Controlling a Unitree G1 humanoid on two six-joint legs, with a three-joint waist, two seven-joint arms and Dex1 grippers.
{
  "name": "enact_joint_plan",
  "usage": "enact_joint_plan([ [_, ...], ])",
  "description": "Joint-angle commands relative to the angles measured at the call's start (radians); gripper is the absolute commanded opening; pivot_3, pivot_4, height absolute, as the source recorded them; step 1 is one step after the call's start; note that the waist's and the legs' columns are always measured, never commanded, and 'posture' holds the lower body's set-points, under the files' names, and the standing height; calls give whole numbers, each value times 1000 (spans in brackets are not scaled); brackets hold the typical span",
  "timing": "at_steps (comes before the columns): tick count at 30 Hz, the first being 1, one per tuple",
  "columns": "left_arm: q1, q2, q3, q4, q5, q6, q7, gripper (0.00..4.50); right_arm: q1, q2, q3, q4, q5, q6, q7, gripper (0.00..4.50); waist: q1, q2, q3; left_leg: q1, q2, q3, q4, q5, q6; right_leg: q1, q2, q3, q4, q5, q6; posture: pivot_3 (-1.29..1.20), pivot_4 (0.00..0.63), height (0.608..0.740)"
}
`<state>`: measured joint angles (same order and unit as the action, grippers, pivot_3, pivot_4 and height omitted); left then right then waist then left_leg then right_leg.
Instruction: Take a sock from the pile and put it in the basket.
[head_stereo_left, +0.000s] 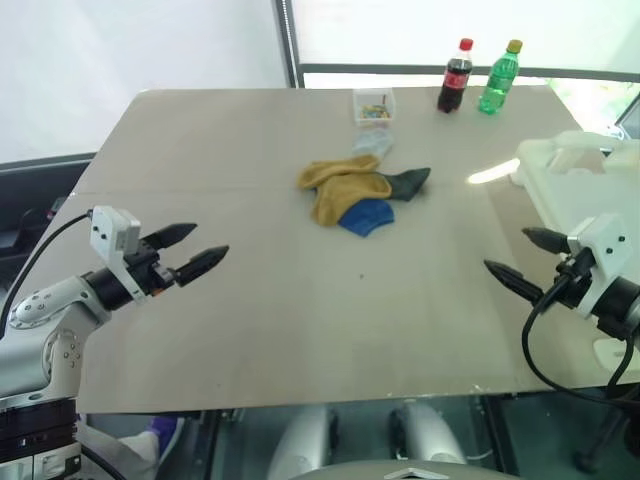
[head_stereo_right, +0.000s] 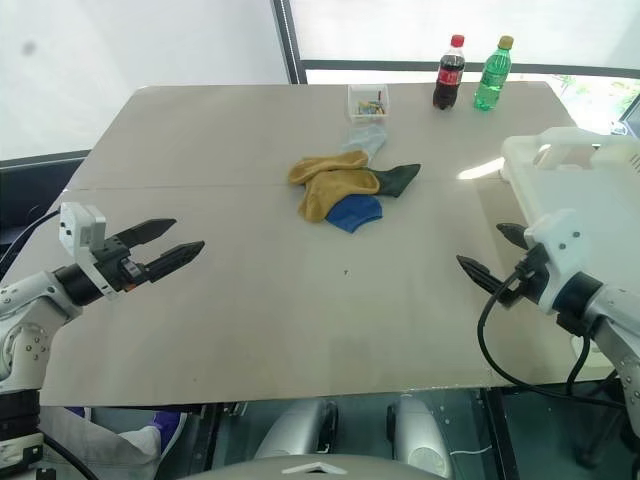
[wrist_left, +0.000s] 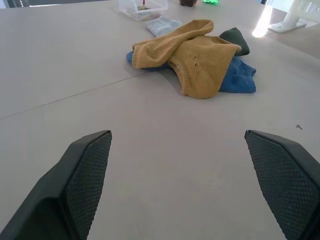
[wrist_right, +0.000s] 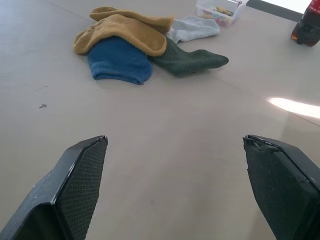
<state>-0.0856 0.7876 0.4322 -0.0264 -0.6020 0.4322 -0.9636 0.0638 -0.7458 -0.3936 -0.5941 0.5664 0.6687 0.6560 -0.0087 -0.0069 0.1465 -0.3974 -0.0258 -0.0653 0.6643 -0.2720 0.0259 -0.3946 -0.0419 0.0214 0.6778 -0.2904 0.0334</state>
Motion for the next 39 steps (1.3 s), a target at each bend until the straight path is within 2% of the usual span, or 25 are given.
enact_joint_plan([
  [1,-31,8,18,-11,-10,-7,9,4500,-12,-6,-11,-43,12,-15,-6,4475,0,0,0,0,0,0,0,0,0,0,0,0,0,0,0,0,150,740],
  [27,-58,-24,-31,-36,2,-3,31,4500,-71,2,78,-59,8,-15,-41,4475,0,-1,0,0,0,0,0,0,0,0,0,0,0,0,0,0,150,740],
  [35,-65,-45,-92,-60,124,-105,102,4500,-79,5,111,-63,-5,-32,-37,4475,1,-1,0,0,0,0,0,0,0,0,0,0,0,0,0,0,150,740],
  [39,-100,-60,-164,-110,207,-77,202,4500,-86,15,132,-62,-13,-44,-42,4475,4,-1,1,0,0,0,0,0,0,0,0,0,1,0,0,0,150,740],
])
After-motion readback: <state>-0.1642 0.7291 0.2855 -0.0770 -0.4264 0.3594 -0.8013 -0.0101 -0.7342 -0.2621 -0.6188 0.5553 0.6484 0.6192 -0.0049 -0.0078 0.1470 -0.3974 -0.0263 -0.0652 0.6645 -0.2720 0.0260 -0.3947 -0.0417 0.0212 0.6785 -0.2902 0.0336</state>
